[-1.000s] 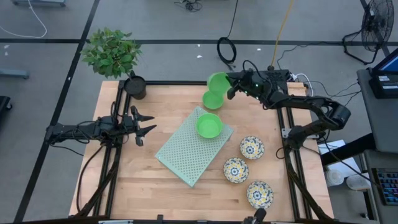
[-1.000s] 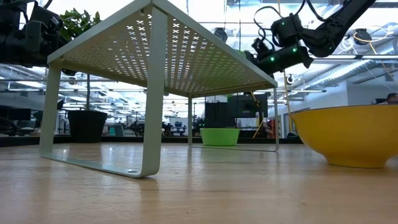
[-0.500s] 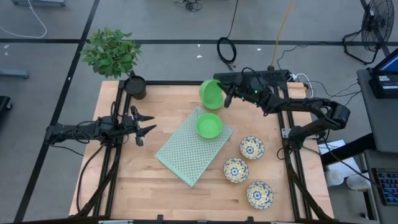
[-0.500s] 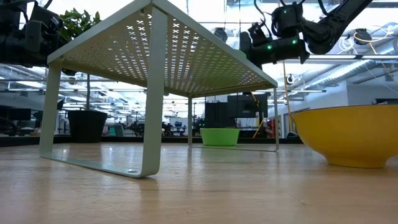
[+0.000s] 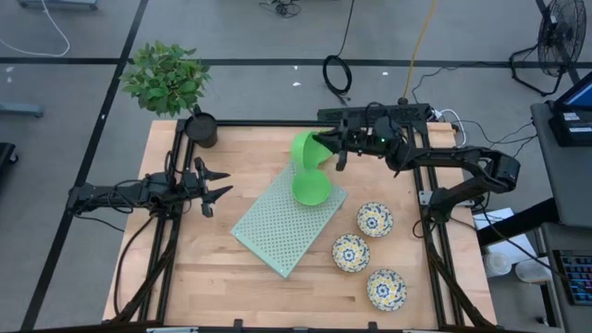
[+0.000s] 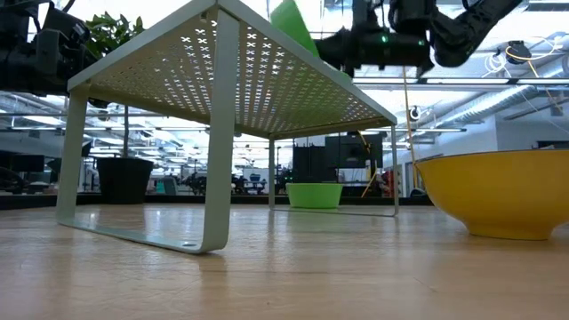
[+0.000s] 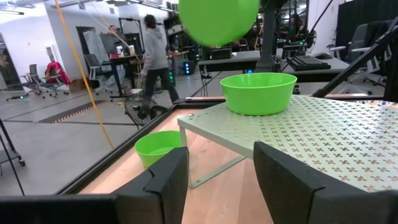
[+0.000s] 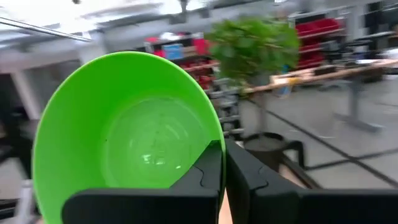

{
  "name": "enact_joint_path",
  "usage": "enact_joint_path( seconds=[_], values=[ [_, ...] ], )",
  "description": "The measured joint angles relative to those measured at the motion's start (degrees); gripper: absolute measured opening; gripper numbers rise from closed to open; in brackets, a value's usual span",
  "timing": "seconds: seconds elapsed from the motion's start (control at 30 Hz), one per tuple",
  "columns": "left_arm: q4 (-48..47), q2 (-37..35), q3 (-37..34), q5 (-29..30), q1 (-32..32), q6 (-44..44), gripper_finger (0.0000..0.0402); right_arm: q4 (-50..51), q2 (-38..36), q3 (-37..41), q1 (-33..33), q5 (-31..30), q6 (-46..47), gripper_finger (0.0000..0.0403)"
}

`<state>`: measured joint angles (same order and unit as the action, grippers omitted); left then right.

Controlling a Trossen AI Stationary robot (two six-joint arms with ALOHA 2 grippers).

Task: Pick & Place Mini bowls
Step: Stack the right green bowl on the green bowl on the shelf

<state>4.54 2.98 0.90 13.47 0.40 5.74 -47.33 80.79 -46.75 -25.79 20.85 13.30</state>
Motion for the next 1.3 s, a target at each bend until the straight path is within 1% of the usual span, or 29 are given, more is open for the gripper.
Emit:
enact_joint_path(
  seconds=[0.13, 0.2, 0.43, 0.5, 0.6, 0.7, 0.8, 1.0, 1.2, 1.3],
  values=[
    [-0.02, 0.0, 0.01, 0.0, 0.0, 0.0, 0.0182, 4.55, 0.0, -4.34, 1.39, 4.9, 1.05, 0.0],
    [0.0, 0.0, 0.01, 0.0, 0.0, 0.0, 0.0182, 8.13, 0.0, -6.96, 2.16, 6.27, 0.99, 0.0],
    [0.0, 0.0, 0.01, 0.0, 0.0, 0.0, 0.0182, 26.05, 0.0, -18.61, 4.29, 6.2, -2.12, 0.0],
    [0.0, 0.0, 0.01, 0.0, 0.0, 0.0, 0.0182, 31.57, 0.0, -22.28, 4.83, 5.23, -3.4, 0.0],
    [0.0, 0.0, 0.0, 0.0, 0.0, 0.0, 0.0182, 37.95, 0.0, -26.84, 5.84, 1.26, -5.41, 0.0],
    [0.0, 0.0, 0.01, 0.0, 0.0, 0.0, 0.0182, 42.25, 0.0, -30.44, 6.72, -2.52, -7.01, 0.0],
    [0.0, 0.0, 0.01, 0.0, 0.0, 0.0, 0.0182, 45.13, 0.0, -33.68, 7.03, -2.81, -7.56, 0.0],
    [-0.01, 0.0, 0.0, 0.0, 0.0, 0.0, 0.0182, 51.77, 0.0, -37.08, 7.68, -2.87, -8.21, 0.0],
    [-0.01, 0.0, 0.01, 0.0, 0.0, 0.0, 0.0182, 60.87, 0.46, -37.19, 7.64, -3.2, -8.64, 0.0],
    [-0.02, 0.0, 0.0, 0.0, 0.0, 0.0, 0.0182, 64.56, 1.29, -37.19, 7.66, -4.49, -8.68, 0.0]
  ],
)
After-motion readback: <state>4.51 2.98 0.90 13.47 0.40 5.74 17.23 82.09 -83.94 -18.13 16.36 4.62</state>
